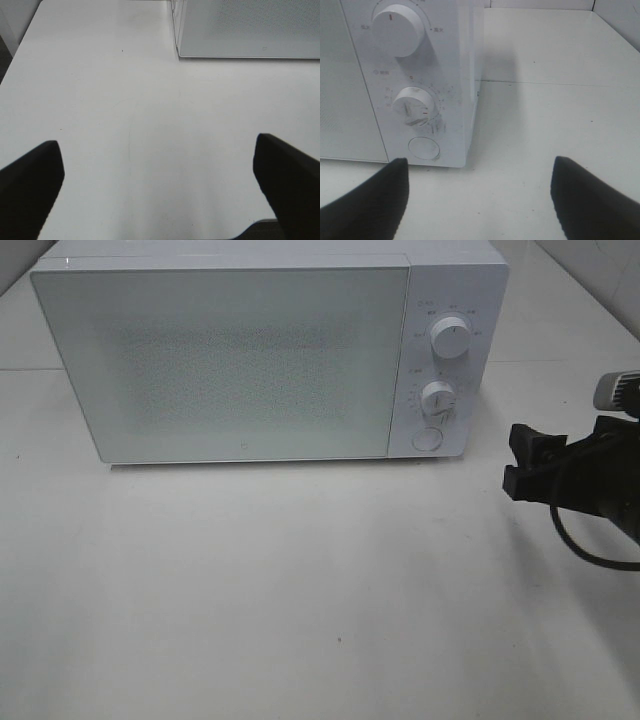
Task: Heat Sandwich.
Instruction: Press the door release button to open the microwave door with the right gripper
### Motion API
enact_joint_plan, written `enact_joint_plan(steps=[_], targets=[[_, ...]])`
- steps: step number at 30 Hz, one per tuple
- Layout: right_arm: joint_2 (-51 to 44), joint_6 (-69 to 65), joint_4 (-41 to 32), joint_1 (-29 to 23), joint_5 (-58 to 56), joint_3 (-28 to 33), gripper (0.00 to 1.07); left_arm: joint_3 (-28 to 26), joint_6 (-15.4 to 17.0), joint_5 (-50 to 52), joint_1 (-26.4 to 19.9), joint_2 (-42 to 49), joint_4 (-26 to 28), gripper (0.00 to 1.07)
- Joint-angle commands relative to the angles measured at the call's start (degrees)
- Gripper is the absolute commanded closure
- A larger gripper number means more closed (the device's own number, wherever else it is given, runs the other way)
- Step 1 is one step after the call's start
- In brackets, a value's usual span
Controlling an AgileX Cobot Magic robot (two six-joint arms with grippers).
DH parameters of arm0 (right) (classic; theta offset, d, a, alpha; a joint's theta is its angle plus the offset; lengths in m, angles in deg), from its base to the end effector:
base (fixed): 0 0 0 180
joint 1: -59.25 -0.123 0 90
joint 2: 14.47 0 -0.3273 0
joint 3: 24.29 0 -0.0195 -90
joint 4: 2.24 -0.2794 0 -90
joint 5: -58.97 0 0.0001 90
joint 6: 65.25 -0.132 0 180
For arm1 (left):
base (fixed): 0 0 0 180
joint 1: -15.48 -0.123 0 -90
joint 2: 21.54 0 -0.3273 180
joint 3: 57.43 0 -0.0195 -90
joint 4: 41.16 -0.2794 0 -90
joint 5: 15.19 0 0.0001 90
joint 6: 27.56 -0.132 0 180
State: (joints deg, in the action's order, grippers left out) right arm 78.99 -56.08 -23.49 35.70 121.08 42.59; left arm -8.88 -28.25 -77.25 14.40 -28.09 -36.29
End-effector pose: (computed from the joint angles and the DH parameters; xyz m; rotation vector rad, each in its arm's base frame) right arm 0.2509 0.0632 0.1715 -0.1010 1.7321 0.0325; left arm 0.0102 -0.0097 0.2762 -0.0008 2.0429 -0.0823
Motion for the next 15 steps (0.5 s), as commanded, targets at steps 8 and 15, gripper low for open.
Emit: enact_joint_plan(steps=[8,15], targets=[[7.4,0.9,-12.7,-11.3,9.2,-0.2,0.32,0.1,0.0,0.7,-0.1,0.9,0.5,0.09],[11.1,0.6,-15.8,-16.1,9.9,-2.1,0.32,0.1,0.0,0.7,-0.1,0.9,0.5,0.09]])
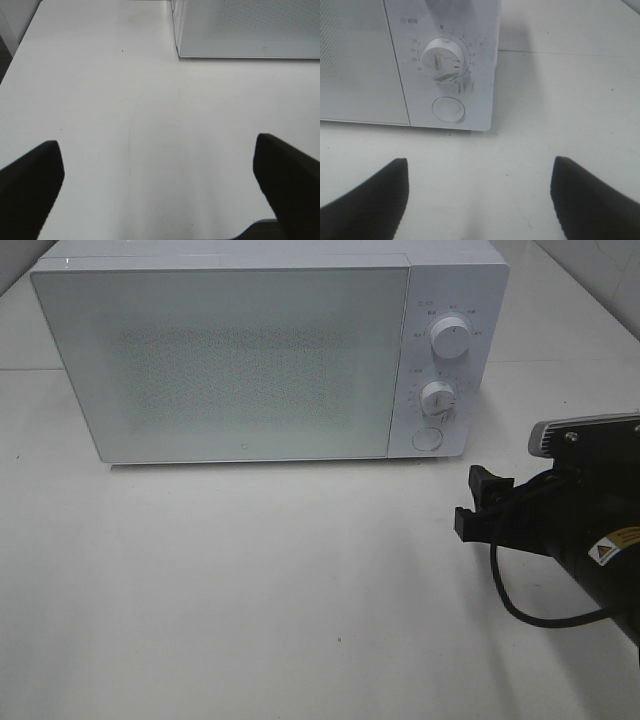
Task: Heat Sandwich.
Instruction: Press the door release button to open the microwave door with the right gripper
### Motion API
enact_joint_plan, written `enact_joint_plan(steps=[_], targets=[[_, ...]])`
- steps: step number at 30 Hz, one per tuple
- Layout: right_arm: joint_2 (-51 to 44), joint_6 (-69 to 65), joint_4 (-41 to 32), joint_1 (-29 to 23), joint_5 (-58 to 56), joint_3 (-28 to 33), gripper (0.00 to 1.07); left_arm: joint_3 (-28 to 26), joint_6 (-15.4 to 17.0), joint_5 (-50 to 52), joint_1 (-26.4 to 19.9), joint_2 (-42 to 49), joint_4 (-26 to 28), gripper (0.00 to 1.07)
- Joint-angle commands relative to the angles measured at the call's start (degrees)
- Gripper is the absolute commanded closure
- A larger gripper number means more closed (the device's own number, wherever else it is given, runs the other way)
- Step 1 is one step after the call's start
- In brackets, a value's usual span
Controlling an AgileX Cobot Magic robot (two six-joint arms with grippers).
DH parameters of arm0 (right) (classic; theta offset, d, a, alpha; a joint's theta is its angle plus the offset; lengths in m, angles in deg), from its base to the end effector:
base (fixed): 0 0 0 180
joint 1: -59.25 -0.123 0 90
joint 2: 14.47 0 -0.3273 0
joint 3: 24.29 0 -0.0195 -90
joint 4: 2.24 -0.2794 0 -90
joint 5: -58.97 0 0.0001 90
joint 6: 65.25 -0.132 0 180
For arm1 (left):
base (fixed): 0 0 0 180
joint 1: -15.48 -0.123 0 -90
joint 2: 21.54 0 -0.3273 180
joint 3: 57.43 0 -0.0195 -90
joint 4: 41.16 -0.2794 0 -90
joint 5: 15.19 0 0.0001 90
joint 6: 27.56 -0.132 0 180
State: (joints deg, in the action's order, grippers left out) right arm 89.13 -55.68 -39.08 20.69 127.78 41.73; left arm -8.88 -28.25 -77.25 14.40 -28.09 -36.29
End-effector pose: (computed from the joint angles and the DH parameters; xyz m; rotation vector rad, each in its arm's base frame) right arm 0.2430 0.0994 0.1405 -0.1063 1.7906 0.0047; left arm 0.0102 -0.0097 0.2762 -0.0008 2.0429 -0.0823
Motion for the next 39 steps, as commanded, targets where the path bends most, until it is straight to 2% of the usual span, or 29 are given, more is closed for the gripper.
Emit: enact_joint_plan(steps=[1,6,15,24,29,37,39], targets=[[0.9,0.2,-0.2,-1.1,3.2,-1.3,0.32,0.1,0.0,0.7,-0.1,0.9,0.5,0.09],[2.0,0.2,-1.3,-2.8,1.7,-3.2,0.32,0.1,-0.1,0.7,-0.1,0.9,0.5,0.09],[2.0,-0.1,-2.6,-2.9,1.5,-3.4,0.32,0.1,0.0,0.7,-0.1,0.9,0.5,0.09],[2.0,-11.2,-2.6,-2.9,0.3,-3.4,0.32,0.1,0.0,0.7,-0.1,0.9,0.5,0.09],[2.0,-21.6,-2.6,-2.9,0.3,-3.4,0.32,0.1,0.0,0.7,-0.1,0.9,0.5,0.09],[2.0,-49.5,-1.6,-2.9,0.3,-3.4,0.32,0.1,0.0,0.7,-0.1,0.9,0.5,0.09],[2.0,-51.8,-1.5,-2.9,0.3,-3.4,0.32,0.1,0.0,0.7,-0.1,0.9,0.5,0.09]])
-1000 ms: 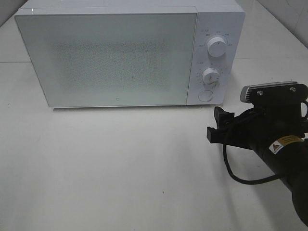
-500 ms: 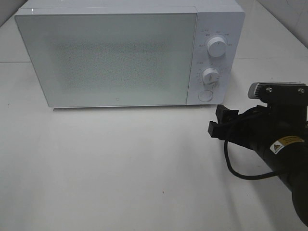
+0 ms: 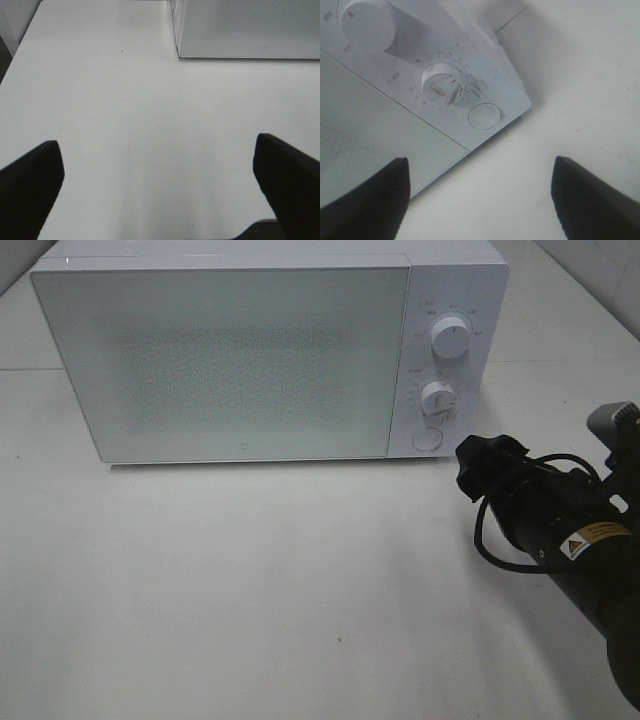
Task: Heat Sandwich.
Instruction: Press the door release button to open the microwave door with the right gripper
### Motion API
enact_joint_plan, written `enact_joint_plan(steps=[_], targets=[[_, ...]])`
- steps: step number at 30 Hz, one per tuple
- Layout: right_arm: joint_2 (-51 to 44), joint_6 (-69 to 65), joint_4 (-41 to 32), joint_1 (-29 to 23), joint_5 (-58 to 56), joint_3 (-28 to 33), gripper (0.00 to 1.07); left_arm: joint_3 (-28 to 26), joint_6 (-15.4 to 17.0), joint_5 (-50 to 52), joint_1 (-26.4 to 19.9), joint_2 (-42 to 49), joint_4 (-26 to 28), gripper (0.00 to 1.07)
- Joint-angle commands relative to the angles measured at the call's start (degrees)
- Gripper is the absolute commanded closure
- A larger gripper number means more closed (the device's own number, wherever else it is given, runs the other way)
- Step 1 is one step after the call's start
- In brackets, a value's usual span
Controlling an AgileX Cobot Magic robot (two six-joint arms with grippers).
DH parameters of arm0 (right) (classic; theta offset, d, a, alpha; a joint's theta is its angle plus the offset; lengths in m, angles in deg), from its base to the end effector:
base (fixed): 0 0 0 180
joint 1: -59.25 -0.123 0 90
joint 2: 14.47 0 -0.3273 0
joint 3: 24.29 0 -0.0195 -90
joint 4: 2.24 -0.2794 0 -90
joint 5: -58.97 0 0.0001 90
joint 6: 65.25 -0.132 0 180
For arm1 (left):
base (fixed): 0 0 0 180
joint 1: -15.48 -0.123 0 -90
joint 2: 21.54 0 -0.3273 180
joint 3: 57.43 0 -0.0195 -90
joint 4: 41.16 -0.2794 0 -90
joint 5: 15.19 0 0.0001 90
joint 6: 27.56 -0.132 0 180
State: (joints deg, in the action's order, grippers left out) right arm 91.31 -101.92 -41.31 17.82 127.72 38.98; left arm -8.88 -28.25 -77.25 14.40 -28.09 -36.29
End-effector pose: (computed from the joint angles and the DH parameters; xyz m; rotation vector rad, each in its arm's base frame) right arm 0.2493 0.1166 0.1384 0.6158 1.7248 0.5982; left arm 0.0102 -0.0097 0.2762 -0.0008 2.0429 -0.0823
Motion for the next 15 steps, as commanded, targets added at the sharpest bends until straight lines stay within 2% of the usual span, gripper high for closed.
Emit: enact_joint_plan(steps=[1,9,13,15], targets=[[-0.2,-11.2,1.2,-0.1,0.3,-0.6,0.32,0.1,0.0,0.7,-0.1,0.9,0.5,0.09],[-0.2,-29.3,2.1,-0.1,0.3,-0.6,0.38,0.1,0.0,0.7,-0.1,0.9,0.5,0.09],[-0.2,-37.6,3.1,-0.1,0.1,-0.6,0.44,0.1,0.0,0.7,-0.1,0.9,0.5,0.09],[-0.2,-42.3,3.0,-0.1,-2.2,-0.6,0.52,0.1,0.0,0.7,-0.1,0.9,0.5,0.09]])
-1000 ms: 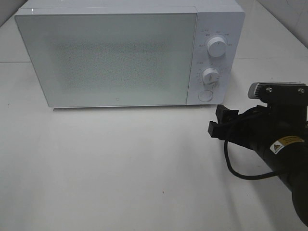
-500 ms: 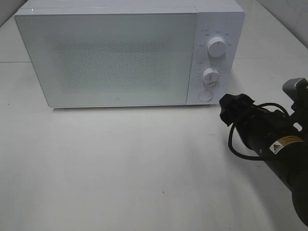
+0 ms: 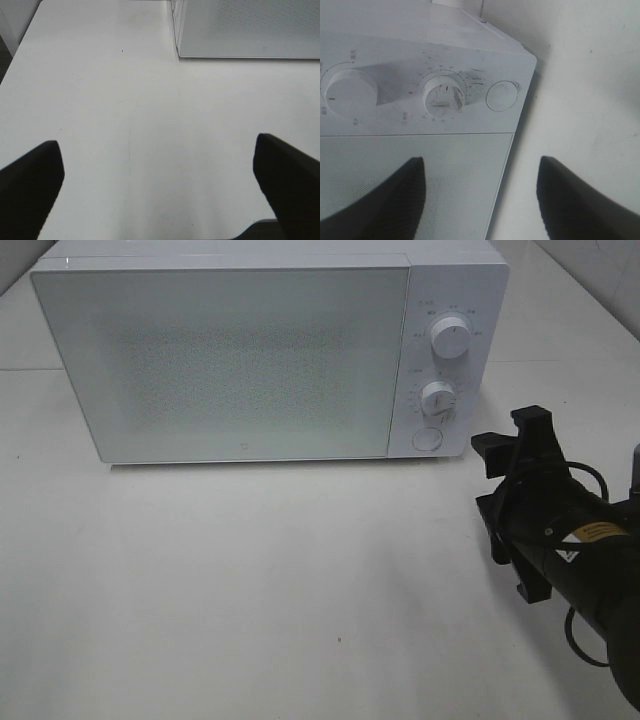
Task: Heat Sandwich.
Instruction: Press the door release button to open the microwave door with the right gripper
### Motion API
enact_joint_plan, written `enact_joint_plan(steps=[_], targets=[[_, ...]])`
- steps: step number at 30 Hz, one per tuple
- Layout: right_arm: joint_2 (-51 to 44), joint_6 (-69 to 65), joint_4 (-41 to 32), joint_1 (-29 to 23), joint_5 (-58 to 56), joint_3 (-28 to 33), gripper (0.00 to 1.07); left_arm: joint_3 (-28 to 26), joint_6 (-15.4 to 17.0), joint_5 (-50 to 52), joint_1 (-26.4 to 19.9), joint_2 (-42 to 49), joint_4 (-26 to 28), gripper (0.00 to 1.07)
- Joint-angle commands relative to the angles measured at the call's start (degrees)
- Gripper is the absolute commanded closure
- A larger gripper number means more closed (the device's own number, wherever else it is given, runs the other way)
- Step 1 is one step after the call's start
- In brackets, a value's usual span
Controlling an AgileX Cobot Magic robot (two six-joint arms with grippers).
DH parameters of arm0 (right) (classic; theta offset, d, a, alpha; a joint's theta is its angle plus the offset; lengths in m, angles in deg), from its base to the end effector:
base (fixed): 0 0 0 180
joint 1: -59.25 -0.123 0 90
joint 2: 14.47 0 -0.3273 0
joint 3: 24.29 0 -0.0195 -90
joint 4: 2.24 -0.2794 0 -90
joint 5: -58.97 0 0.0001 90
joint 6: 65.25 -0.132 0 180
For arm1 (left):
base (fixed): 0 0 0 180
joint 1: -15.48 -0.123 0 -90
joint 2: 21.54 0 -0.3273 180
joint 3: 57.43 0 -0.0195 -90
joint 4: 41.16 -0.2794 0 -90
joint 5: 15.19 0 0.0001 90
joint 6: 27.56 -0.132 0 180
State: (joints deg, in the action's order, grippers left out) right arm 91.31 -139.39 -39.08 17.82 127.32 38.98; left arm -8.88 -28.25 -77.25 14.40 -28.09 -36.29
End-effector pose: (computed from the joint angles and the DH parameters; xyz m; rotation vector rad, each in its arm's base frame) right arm 0.2487 0.1214 0.1381 1.1656 1.5394 1.0659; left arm 0.0102 -0.0097 0.2762 -0.0008 2.0429 -0.0823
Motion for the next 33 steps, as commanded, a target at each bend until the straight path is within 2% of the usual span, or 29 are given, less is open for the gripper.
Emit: enact_joint_plan(steps=[1,2,3,6,7,8,11,17,25,29,33], targets=[[-0.2,-5.8,0.6,-0.1,-2.5,-0.6,0.55,0.1,0.0,0.7,-0.1,0.9,0.5,0.09],[-0.2,-5.8,0.6,-0.1,-2.5,-0.6,0.55,0.1,0.0,0.7,-0.1,0.9,0.5,0.09],[-0.2,-8.3,0.5,-0.1,-4.0,-0.6,0.63,0.1,0.0,0.7,-0.1,0.9,0.5,0.09],[-0.2,-10.9,0.3,-0.1,-4.8,-0.6,0.78,0.1,0.0,0.7,-0.1,0.9,0.5,0.09],[-0.2,-10.9,0.3,-0.1,-4.8,-0.6,0.78,0.1,0.0,0.7,-0.1,0.9,0.5,0.09],[-0.2,-11.4,0.3,-0.1,-4.8,-0.6,0.90,0.1,0.0,0.7,-0.1,0.9,0.5,0.09],[-0.2,-11.5,0.3,-0.1,-4.8,-0.6,1.07,0.1,0.0,0.7,-0.1,0.9,0.5,0.09],[-0.2,-11.3,0.1,0.1,-5.0,-0.8,1.07,0.1,0.0,0.7,-0.1,0.9,0.5,0.09],[5.1,-11.5,1.2,1.0,-4.9,-5.1,1.07,0.1,0.0,0.7,-0.1,0.9,0.5,0.09],[9.5,-12.5,6.5,4.9,-5.4,-9.8,1.07,0.1,0.0,0.7,-0.1,0.9,0.5,0.09],[11.1,-12.3,8.5,7.4,-8.2,-12.7,1.07,0.1,0.0,0.7,-0.1,0.9,0.5,0.09]])
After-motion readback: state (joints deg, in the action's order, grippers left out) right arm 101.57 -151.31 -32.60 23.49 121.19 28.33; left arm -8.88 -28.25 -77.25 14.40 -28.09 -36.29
